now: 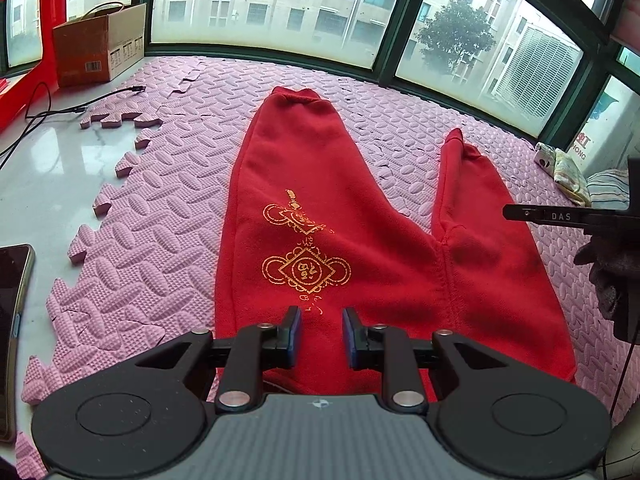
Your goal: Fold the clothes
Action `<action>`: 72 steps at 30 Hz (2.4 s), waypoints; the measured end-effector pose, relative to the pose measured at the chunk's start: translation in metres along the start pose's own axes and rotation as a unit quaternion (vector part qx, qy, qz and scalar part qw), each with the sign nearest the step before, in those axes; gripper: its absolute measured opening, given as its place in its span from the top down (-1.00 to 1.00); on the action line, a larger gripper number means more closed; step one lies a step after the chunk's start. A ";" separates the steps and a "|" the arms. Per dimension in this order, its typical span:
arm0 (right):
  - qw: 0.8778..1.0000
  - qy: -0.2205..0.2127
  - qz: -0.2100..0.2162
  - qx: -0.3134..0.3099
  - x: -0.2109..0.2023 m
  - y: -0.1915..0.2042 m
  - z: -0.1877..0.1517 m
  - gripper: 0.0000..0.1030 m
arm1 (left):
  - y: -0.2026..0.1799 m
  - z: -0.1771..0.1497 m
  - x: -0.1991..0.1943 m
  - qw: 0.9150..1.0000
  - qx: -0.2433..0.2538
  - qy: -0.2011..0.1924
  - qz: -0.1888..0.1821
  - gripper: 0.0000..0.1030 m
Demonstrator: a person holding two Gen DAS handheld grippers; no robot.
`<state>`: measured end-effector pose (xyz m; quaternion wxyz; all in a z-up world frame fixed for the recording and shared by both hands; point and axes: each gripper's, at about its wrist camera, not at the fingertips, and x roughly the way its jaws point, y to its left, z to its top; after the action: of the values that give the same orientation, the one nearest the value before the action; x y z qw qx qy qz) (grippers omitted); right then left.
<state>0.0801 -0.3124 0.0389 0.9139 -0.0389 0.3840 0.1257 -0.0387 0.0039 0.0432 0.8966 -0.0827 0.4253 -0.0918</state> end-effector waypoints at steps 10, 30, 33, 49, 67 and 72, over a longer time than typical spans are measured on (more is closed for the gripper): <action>0.999 0.009 0.033 0.002 0.010 0.007 0.003 0.19 | -0.044 0.045 0.011 0.997 0.066 -0.013 -0.041 0.53; 0.992 -0.017 0.030 0.124 -0.011 -0.068 -0.027 0.19 | -0.161 0.104 0.152 0.982 0.185 0.036 -0.024 0.54; 0.991 -0.018 0.034 0.131 -0.010 -0.072 -0.030 0.19 | -0.164 0.103 0.158 0.981 0.191 0.037 -0.014 0.53; 0.987 -0.027 0.037 0.152 -0.008 -0.080 -0.034 0.19 | -0.143 0.111 0.164 0.987 0.145 0.043 -0.048 0.85; 0.994 -0.037 0.028 0.100 0.011 -0.060 -0.011 0.31 | -0.145 0.126 0.168 0.988 0.138 0.040 -0.051 0.77; 0.993 -0.039 0.042 0.101 0.024 -0.063 0.008 0.44 | -0.151 0.133 0.174 0.987 0.148 0.037 -0.045 0.77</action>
<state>0.1180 -0.3668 0.0258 0.9214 0.0747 0.3598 0.1261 0.1589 -0.1741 0.0307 0.8773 0.0349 0.4361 -0.1974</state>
